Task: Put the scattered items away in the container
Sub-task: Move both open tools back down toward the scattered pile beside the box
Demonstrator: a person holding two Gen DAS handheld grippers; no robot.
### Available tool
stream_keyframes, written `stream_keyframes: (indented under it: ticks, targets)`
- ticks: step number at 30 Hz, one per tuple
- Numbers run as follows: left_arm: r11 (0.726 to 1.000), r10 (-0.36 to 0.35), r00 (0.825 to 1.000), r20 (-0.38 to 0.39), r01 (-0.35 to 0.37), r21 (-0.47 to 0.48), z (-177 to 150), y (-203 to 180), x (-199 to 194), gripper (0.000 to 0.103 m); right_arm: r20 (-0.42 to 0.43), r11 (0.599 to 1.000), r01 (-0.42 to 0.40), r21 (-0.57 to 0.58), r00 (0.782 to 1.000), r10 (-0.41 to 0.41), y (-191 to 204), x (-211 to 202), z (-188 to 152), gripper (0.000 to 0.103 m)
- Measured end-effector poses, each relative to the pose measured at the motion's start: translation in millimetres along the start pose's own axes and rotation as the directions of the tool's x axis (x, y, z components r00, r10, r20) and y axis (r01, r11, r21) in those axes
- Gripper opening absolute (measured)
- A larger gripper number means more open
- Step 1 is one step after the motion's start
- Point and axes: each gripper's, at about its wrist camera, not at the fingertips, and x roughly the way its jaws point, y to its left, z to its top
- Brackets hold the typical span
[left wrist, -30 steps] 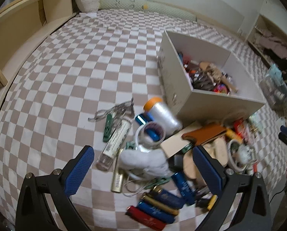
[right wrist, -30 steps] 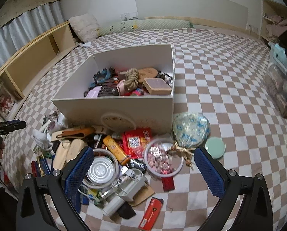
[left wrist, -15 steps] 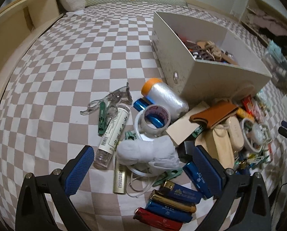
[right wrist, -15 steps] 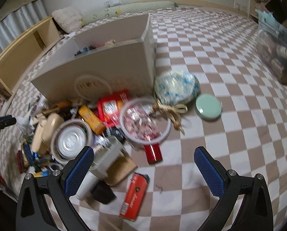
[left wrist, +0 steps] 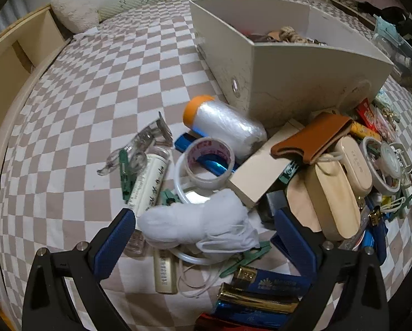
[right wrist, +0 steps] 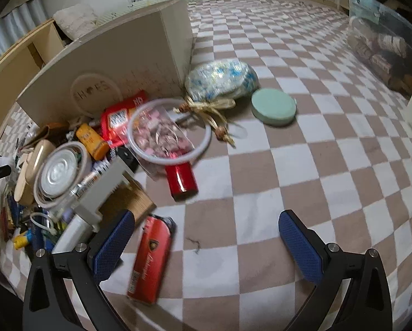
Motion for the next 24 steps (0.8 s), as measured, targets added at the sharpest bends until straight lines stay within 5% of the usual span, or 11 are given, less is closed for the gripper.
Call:
stream_keyframes:
  ticks: [7, 15, 24]
  targets:
    - [1.0, 0.011, 0.998, -0.06, -0.011, 0.0, -4, 2, 16, 0.075, 0.024, 1.0, 0.012, -0.013, 1.0, -0.011, -1, 3, -9, 0.103]
    - [0.998, -0.011, 0.999, -0.044, 0.008, -0.061, -3, 14, 15, 0.062, 0.034, 0.989, 0.099, -0.115, 0.995, -0.095, 11, 13, -13, 0.103]
    - [0.997, -0.052, 0.998, -0.02, 0.051, -0.055, -4, 11, 9, 0.054, 0.054, 0.989, 0.111, -0.094, 0.993, -0.106, 10, 5, -19, 0.103]
